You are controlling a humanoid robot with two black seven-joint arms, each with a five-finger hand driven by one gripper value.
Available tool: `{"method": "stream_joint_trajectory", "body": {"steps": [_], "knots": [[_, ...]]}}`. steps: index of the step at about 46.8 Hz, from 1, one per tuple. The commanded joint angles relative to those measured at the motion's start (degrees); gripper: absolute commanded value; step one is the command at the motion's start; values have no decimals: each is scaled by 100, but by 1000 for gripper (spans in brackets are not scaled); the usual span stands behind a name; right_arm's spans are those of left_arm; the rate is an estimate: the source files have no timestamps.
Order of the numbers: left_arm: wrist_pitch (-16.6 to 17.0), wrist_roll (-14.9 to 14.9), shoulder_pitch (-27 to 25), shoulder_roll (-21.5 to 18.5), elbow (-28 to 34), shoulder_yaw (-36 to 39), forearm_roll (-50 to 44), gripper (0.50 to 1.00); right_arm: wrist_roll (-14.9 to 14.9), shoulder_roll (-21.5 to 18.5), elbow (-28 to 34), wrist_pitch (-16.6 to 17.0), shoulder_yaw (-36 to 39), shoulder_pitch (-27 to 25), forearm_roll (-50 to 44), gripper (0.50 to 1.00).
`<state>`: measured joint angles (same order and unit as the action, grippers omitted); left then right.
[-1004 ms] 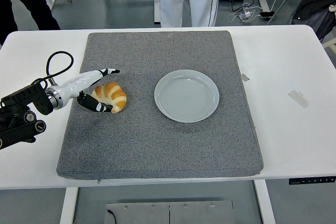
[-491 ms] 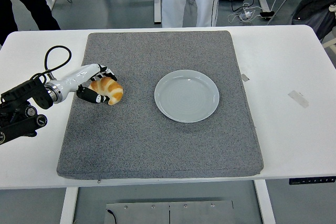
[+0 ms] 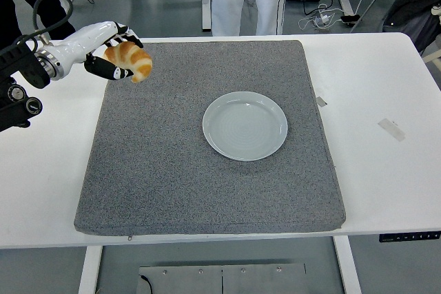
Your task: Place the bread on the plate
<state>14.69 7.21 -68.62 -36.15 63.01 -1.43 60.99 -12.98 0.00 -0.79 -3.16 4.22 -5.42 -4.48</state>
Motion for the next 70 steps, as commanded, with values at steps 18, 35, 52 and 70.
{"method": "stream_joint_trajectory", "body": {"steps": [18, 35, 52, 70], "knots": [[-177, 9, -292, 292, -69, 2, 18, 500, -3, 0, 0, -1, 0, -3, 0, 1000], [-169, 26, -696, 1461, -368, 635, 27, 500, 6, 0, 0, -1, 0, -3, 0, 1000], [-125, 35, -776, 2568, -869, 1119, 36, 500, 6, 0, 0, -1, 0, -3, 0, 1000], [-116, 105, -662, 3447, -1475, 1444, 44, 500, -3, 0, 0, -1, 0, -3, 0, 1000]]}}
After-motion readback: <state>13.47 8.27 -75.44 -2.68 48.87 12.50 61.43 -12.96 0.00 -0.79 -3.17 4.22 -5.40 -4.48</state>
